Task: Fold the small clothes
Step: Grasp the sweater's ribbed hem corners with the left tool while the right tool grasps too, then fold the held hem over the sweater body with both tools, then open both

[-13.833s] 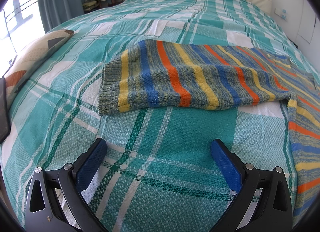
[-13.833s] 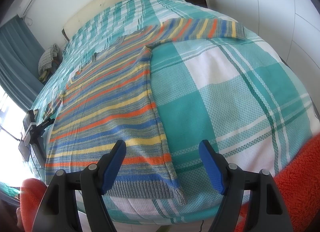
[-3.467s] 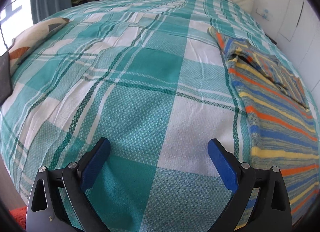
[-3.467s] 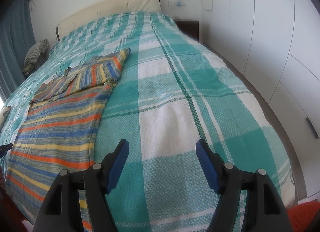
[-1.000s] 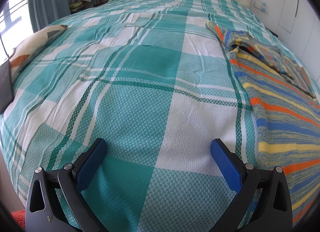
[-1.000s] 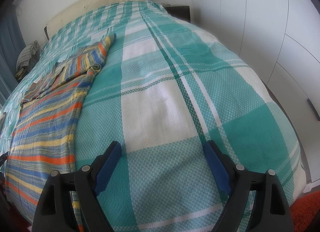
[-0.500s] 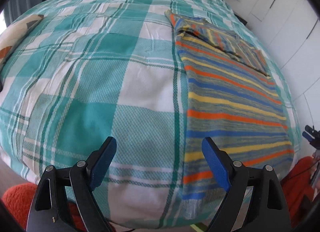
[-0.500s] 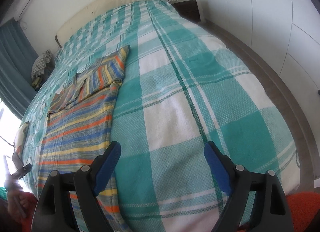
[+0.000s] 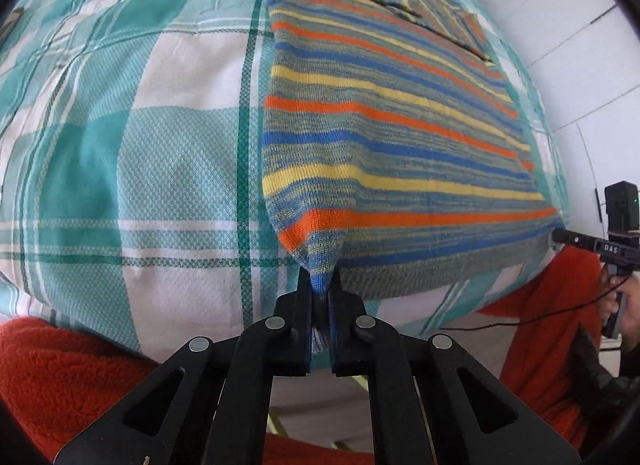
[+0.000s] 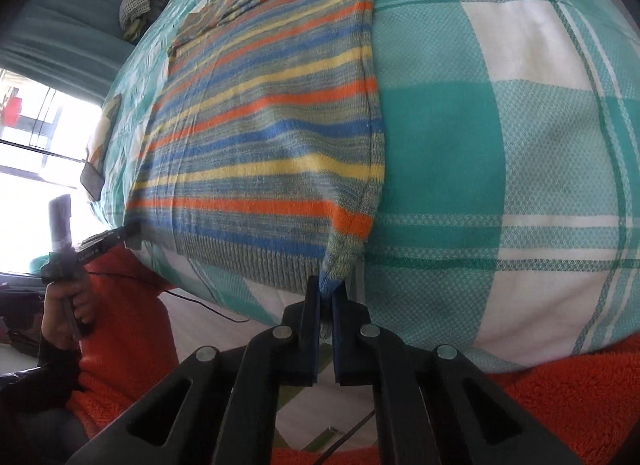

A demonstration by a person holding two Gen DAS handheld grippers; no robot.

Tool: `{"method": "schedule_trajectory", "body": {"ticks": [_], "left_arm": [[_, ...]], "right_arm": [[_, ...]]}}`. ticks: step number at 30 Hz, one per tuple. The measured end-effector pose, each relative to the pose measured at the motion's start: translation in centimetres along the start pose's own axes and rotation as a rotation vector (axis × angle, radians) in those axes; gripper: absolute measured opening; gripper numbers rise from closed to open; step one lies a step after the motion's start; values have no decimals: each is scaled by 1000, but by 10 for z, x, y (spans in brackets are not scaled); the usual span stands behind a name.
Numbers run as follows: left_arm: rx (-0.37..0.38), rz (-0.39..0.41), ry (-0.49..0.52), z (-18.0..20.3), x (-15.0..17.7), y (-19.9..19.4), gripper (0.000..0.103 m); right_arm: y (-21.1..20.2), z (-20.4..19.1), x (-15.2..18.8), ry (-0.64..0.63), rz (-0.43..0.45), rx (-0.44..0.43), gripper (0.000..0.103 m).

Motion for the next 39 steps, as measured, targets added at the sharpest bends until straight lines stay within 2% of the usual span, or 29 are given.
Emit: {"method": "schedule_trajectory", "body": {"ticks": [2,5,8,10,11,12,13,14,15,17,19,21,23,24,25,26,27,28,29,30,31,32,33,34,35,39], "left_arm": [[56,37,-26,1,-35,-12,4],[90,108,-27,4,-113,-15,4],[60,169,-27,1,-207,2,4],[41,266,-70,-6,-277,19,8],[26,339,-68,-9,-310,26,17],[-3,370,-80,-16,-333,38,28],[-48,358,-139,-29,-346,50,49],[-76,349,-203,-40,-351,57,52],[-68,353,-249,-48,-351,57,51],[-44,407,-253,-53,-343,48,52],[-61,443,-172,-46,-328,39,52],[-32,451,-73,-27,-308,39,52],[7,415,17,-5,-283,51,52],[-10,376,54,-2,-269,63,52],[-57,311,90,-5,-254,79,42],[-137,222,104,-18,-237,99,13],[-188,154,95,-34,-222,112,4],[-145,182,77,-39,-216,106,8],[-140,200,61,-44,-211,94,11],[-178,207,53,-49,-207,82,14],[-213,232,58,-50,-203,67,25],[-230,266,73,-48,-199,54,46],[-239,301,91,-43,-195,42,57],[-263,335,105,-39,-190,31,75],[-292,366,121,-34,-185,22,81],[-388,417,165,-22,-164,4,82]], "right_arm": [[-17,-2,-26,55,55,-66,5],[-32,-4,-83,89,132,-139,5],[-34,-2,-165,95,217,-163,5],[-24,3,-231,122,270,-162,5],[-17,4,-266,133,295,-177,5],[-6,4,-301,125,321,-193,9],[2,11,-329,126,362,-174,15],[10,22,-354,150,410,-109,41],[13,34,-369,186,434,-62,53],[15,39,-379,201,453,-43,53],[9,30,-374,121,471,-34,53],[7,14,-362,-3,465,1,53],[20,-14,-343,-128,433,-18,53],[32,-26,-330,-185,402,-41,53],[42,-34,-316,-231,368,-50,52],[56,-35,-302,-269,329,-34,49],[73,-26,-289,-294,277,18,45],[89,-6,-275,-291,209,110,40],[99,15,-262,-266,149,173,26],[92,22,-255,-256,175,158,23],[78,23,-251,-260,212,175,24],[66,26,-246,-263,229,225,37],[53,25,-241,-259,265,242,47],[41,21,-236,-253,307,225,49],[32,18,-230,-246,336,207,54],[18,17,-198,-220,398,202,55]]}}
Point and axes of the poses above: each gripper's, at about its wrist camera, not at the fingertips, and y roughly the way its jaws point, z to its right, x to its underside, the point moved 9 cm from there along y, roughly the way its jaws point, and after that the axes turned 8 degrees about z, right-handed, at the moved point
